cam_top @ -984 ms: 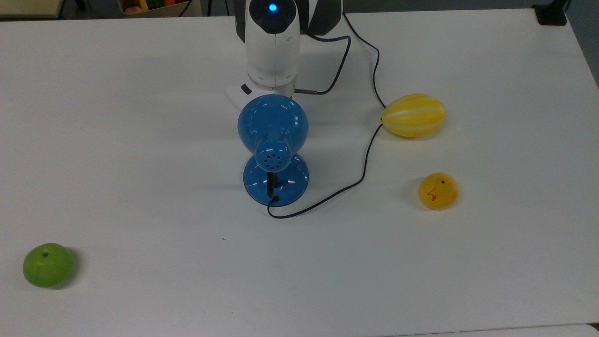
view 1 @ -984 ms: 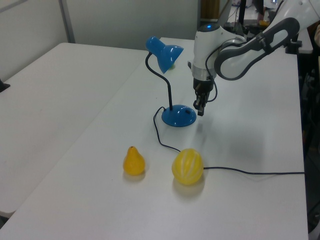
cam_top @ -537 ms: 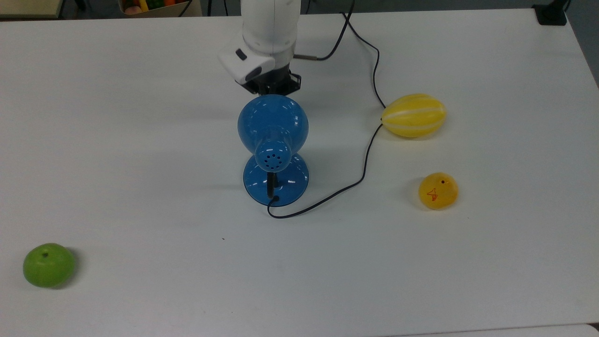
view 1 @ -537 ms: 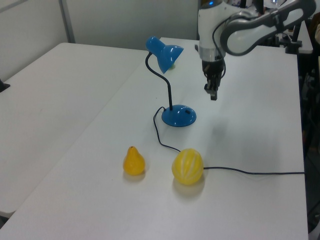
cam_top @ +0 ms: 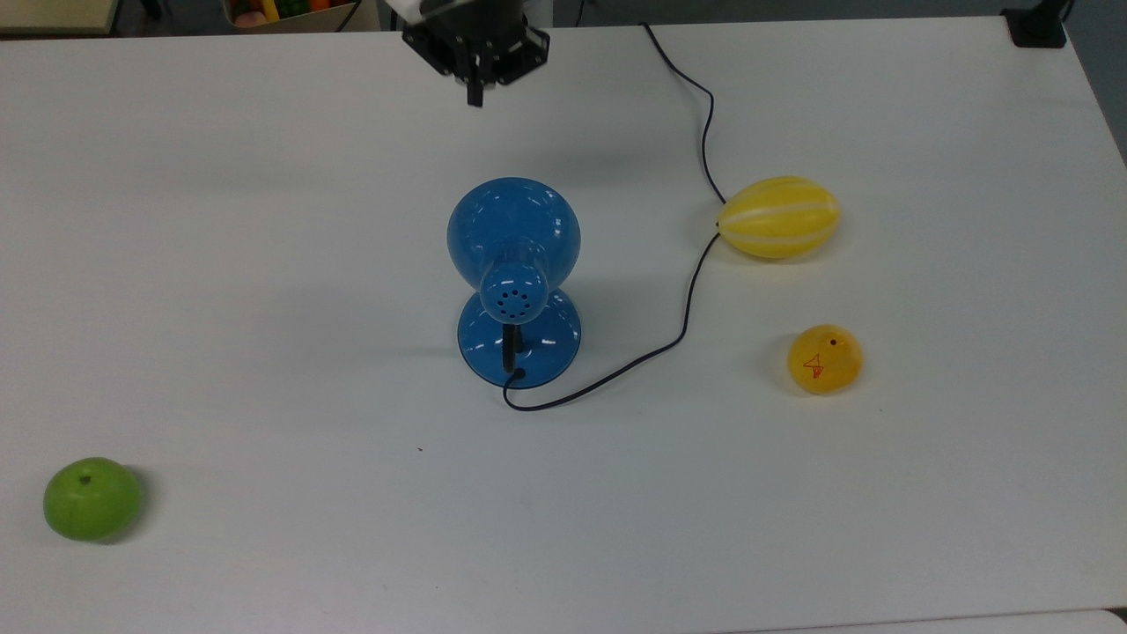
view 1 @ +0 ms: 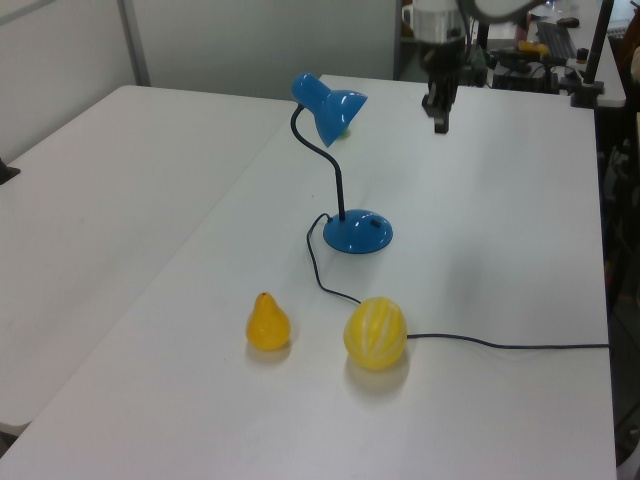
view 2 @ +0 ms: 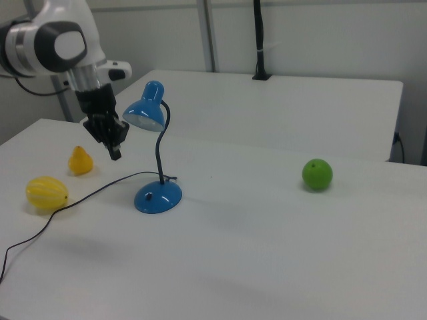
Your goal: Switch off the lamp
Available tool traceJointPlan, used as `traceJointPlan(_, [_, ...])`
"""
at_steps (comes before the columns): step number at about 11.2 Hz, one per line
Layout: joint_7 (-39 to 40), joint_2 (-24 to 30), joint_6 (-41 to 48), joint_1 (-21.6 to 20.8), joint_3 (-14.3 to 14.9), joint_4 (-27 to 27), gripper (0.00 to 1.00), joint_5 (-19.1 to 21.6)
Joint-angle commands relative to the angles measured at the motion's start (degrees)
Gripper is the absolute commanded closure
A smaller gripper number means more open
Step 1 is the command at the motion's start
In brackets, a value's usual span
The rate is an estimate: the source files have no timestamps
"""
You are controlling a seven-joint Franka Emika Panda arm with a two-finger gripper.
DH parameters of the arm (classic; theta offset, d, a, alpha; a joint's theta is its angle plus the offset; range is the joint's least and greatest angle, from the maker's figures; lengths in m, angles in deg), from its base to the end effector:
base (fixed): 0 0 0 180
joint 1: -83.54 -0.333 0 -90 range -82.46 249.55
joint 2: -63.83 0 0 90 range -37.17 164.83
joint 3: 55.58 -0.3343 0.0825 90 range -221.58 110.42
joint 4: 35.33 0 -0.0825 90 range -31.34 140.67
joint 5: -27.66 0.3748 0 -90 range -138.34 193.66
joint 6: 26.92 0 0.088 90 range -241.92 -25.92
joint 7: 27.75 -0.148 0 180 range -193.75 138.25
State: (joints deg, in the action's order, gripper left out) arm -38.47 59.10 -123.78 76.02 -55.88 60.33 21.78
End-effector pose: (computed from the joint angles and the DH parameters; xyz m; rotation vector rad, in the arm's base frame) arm 0.5688 0.0639 0.5205 3.0307 -0.0534 -0.0675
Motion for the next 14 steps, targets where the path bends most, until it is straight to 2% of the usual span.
traceJointPlan(1, [4.7, 3.3, 3.8, 1.8, 0.4, -2.7, 1.0, 0.5])
traceJointPlan(2, [5.9, 4.2, 5.3, 2.7, 0.4, -2.7, 0.96, 0.5])
traceJointPlan(3, [7.5, 4.5, 7.1, 3.0, 0.6, -2.8, 0.82, 0.4])
traceJointPlan(5, [8.5, 4.9, 7.3, 3.6, 1.0, -2.8, 0.05, 0.5])
traceJointPlan(6, [8.4, 5.2, 7.3, 3.5, 1.2, -2.8, 0.0, 0.5])
traceJointPlan(14, [7.8, 3.9, 7.0, 3.6, 1.1, -5.5, 0.0, 1.4])
